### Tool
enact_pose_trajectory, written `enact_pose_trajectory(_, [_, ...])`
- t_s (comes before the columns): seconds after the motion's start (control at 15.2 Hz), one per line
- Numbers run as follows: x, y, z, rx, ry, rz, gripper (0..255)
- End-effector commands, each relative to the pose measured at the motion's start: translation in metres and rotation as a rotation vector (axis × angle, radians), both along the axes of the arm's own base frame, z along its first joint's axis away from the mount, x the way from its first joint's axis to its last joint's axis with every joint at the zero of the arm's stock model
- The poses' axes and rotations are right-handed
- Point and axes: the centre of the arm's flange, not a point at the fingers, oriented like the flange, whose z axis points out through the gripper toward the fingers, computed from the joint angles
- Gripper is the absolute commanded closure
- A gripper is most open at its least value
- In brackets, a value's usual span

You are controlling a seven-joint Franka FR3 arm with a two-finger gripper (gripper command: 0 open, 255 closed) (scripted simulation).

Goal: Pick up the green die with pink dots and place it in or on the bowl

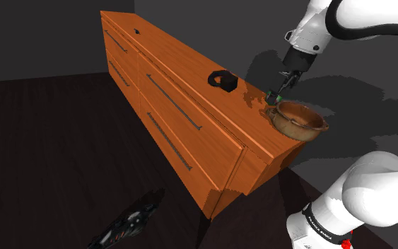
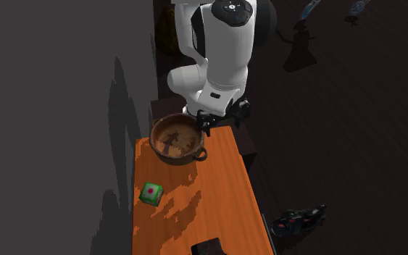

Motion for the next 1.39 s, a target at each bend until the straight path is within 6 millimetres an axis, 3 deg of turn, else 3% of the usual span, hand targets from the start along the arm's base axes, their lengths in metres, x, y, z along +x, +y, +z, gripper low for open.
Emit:
enact_pose_trajectory(0.0, [0.0, 0.0, 0.0, 0.0, 0.0, 0.0, 0])
enact_pose_trajectory(1.32, [0.086, -0.234, -0.077, -0.034, 0.034, -0.056, 0])
